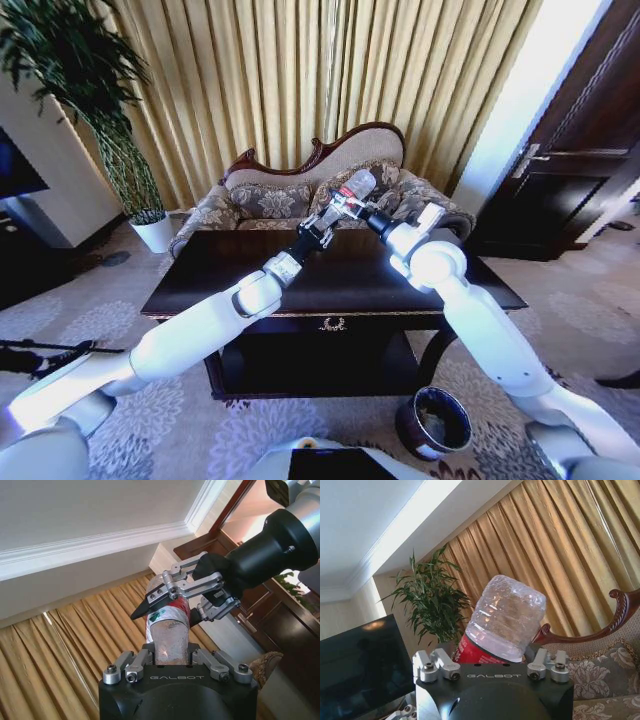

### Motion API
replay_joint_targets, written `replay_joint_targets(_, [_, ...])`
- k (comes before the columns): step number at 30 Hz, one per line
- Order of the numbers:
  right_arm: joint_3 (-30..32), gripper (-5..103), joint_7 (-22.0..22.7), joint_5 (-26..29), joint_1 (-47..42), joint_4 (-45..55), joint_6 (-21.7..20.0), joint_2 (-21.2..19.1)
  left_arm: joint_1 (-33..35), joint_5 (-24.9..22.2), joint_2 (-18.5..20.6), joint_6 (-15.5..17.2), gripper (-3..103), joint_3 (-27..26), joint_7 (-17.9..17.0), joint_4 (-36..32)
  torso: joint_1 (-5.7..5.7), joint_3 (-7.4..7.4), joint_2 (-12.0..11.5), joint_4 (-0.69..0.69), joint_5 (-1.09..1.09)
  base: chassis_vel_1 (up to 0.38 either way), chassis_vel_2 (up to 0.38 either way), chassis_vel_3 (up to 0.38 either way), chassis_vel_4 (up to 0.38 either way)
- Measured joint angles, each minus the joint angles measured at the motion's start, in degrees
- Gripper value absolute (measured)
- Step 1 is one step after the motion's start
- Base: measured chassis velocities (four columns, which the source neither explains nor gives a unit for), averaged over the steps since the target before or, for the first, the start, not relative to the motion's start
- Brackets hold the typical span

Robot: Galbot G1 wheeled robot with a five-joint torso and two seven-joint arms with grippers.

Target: Move to the front of the table and place the trash on the table into the trash bin.

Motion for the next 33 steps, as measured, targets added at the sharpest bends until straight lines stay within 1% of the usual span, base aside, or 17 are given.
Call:
replay_joint_targets(2, [0.0,63,0.0,0.1,-0.1,0.1,0.1,-0.2,0.1,0.0,0.0,0.0,29,0.0,0.0,-0.1,0.0,0.0,0.0,0.0,0.0,0.0,0.0,0.0,0.0])
replay_joint_targets(3, [0.0,63,0.0,0.1,-0.2,0.3,0.1,-0.4,0.2,-0.1,0.0,0.0,29,-0.1,0.0,-0.1,0.0,0.0,0.0,0.0,0.0,0.0,0.0,0.0,0.0])
replay_joint_targets(4, [0.1,58,0.0,0.1,-0.3,0.4,0.2,-0.6,0.2,-0.1,0.0,0.0,29,-0.1,0.0,-0.1,0.0,0.0,0.0,0.0,0.0,0.0,0.0,0.0,0.0])
replay_joint_targets(13, [1.0,41,-0.2,0.4,-1.6,1.3,0.2,-2.1,1.2,-1.0,0.2,1.1,26,-0.2,-0.5,-1.2,0.0,0.0,0.0,0.0,0.0,0.0,0.0,0.0,0.0])
replay_joint_targets(15, [1.4,38,-0.2,0.4,-2.2,1.5,0.2,-2.2,1.4,-1.1,0.1,1.0,31,-0.2,-0.7,-1.3,0.0,0.0,0.0,0.0,-0.01,0.0,0.0,0.0,0.0])
replay_joint_targets(16, [1.6,35,-0.2,0.4,-2.7,1.7,0.2,-2.3,1.6,-1.1,-0.1,1.0,37,-0.2,-0.8,-1.3,0.0,0.0,0.0,0.0,0.0,0.0,0.0,0.0,0.0])
replay_joint_targets(17, [1.6,35,-0.2,0.4,-2.7,1.7,0.2,-2.3,1.6,-1.1,-0.1,1.0,37,-0.2,-0.8,-1.3,0.0,0.0,0.0,0.0,0.0,0.0,0.0,0.0,0.0])
replay_joint_targets(20, [2.0,30,-0.2,0.3,-3.4,2.0,0.4,-2.7,1.7,-1.2,-0.2,1.1,54,-0.1,-1.0,-1.0,0.0,0.0,0.0,-0.01,0.01,0.0,0.0,0.0,0.0])
replay_joint_targets(21, [2.1,29,-0.1,0.3,-3.4,2.0,0.4,-3.0,1.7,-1.2,-0.2,1.1,59,-0.1,-1.1,-1.0,0.0,0.0,0.0,0.0,0.0,0.0,0.0,0.0,0.0])
replay_joint_targets(23, [2.2,29,-0.1,0.3,-3.4,2.0,0.4,-3.1,1.7,-1.2,-0.2,1.2,59,-0.1,-1.1,-1.0,0.0,0.0,0.0,0.0,0.0,0.0,0.0,0.0,0.0])
replay_joint_targets(25, [2.4,29,-0.1,0.3,-3.4,1.9,0.5,-3.5,1.7,-1.4,0.0,1.3,70,-0.1,-1.3,-1.3,0.0,0.0,0.0,0.0,0.0,0.0,0.0,0.0,0.0])
replay_joint_targets(26, [2.4,29,-0.1,0.3,-3.4,1.9,0.5,-3.5,1.7,-1.4,0.0,1.3,70,-0.1,-1.3,-1.3,0.0,0.0,0.0,0.0,0.0,0.0,0.0,0.0,0.0])
replay_joint_targets(28, [2.7,29,0.0,0.4,-3.4,1.7,1.0,-4.1,1.7,-1.5,0.3,1.3,81,-0.2,-1.3,-1.8,0.0,0.0,0.0,0.0,0.0,0.0,0.0,0.0,0.0])
replay_joint_targets(29, [2.8,29,0.0,0.4,-3.6,1.6,1.1,-4.4,1.7,-1.6,0.5,1.3,81,-0.2,-1.3,-2.3,0.0,0.0,0.0,0.0,0.0,0.0,0.0,0.0,0.0])
replay_joint_targets(30, [3.1,29,0.0,0.4,-3.9,1.6,1.1,-4.6,1.7,-1.8,0.7,1.3,87,-0.3,-1.4,-2.8,0.0,0.0,0.0,0.0,-0.01,0.0,0.0,0.0,0.0])
replay_joint_targets(31, [3.1,29,0.0,0.4,-3.9,1.6,1.1,-4.6,1.7,-1.8,0.7,1.3,87,-0.3,-1.4,-2.8,0.0,0.0,0.0,0.0,-0.01,0.0,0.0,0.0,0.0])
replay_joint_targets(33, [4.5,28,0.2,0.1,-5.4,1.4,1.2,-5.4,2.2,-3.2,1.7,1.9,97,-1.2,-1.4,-4.8,0.0,0.0,0.0,0.0,0.0,0.0,0.0,0.0,0.0])
